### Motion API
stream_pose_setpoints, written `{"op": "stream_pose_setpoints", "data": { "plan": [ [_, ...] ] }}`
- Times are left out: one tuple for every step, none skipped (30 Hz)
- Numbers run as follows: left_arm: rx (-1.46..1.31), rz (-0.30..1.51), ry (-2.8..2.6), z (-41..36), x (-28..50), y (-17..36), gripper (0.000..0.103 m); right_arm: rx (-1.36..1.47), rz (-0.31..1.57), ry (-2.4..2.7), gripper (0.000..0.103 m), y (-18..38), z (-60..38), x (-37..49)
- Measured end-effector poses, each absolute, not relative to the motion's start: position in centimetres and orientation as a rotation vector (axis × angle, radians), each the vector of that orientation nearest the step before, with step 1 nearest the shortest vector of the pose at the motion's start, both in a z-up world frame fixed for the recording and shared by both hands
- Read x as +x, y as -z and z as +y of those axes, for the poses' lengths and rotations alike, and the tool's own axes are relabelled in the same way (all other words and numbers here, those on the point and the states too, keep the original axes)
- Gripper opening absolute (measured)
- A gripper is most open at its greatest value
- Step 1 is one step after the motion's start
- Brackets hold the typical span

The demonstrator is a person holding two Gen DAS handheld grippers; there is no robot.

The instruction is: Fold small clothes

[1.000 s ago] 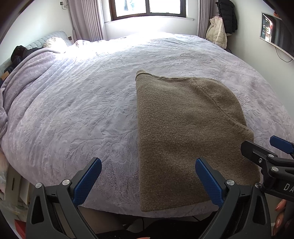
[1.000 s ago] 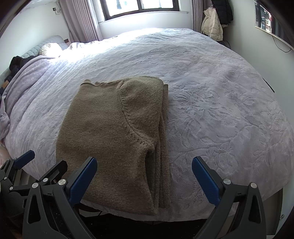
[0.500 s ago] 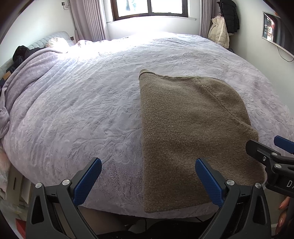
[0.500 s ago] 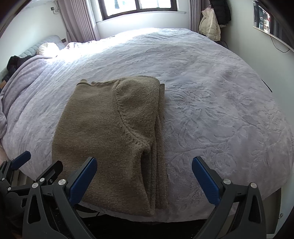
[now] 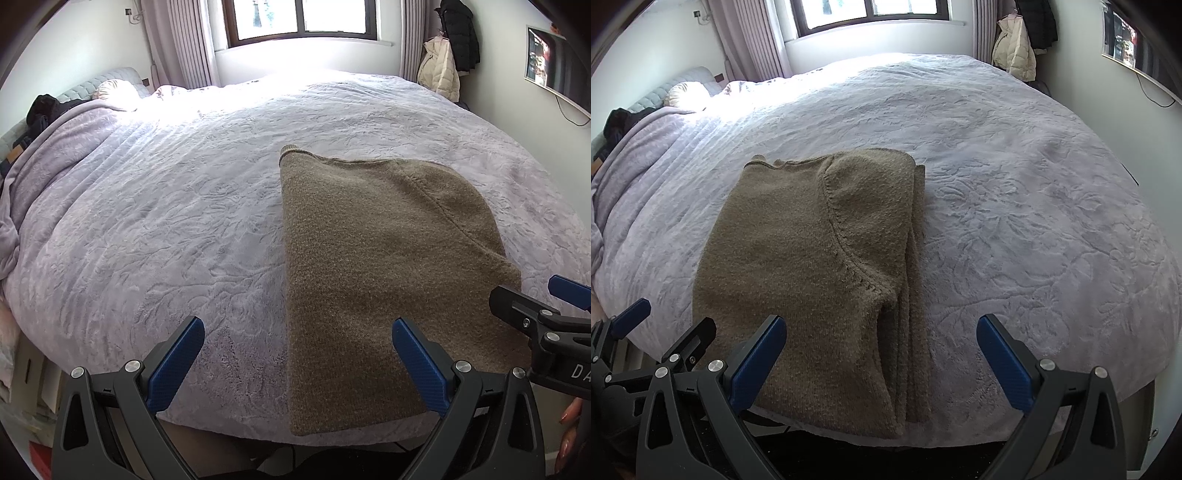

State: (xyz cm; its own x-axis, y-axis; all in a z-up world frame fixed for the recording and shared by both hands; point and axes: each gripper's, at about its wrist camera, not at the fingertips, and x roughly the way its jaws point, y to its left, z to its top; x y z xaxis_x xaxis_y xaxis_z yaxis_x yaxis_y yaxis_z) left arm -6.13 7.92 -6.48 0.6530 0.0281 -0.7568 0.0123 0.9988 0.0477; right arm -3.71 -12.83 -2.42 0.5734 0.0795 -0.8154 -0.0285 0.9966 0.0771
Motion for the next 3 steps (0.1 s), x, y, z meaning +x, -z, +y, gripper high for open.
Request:
{"op": "stream_pose_setpoints", "data": {
  "plan": [
    [0.052,0.859,-0.007,7.89,-6.12,6.47,0.102,0.056,0.958,-0.063,0.103,2.44,-12.84,-3.67],
    [0.053,0.859,-0.007,7.81,-6.12,6.47,0.102,0.056,0.959,-0.062,0.103,2.49,-12.82,-3.63],
    [0.053,0.861,-0.006,7.78,-6.11,6.49,0.102,0.057,0.959,-0.062,0.103,2.49,-12.84,-3.61]
  ]
}}
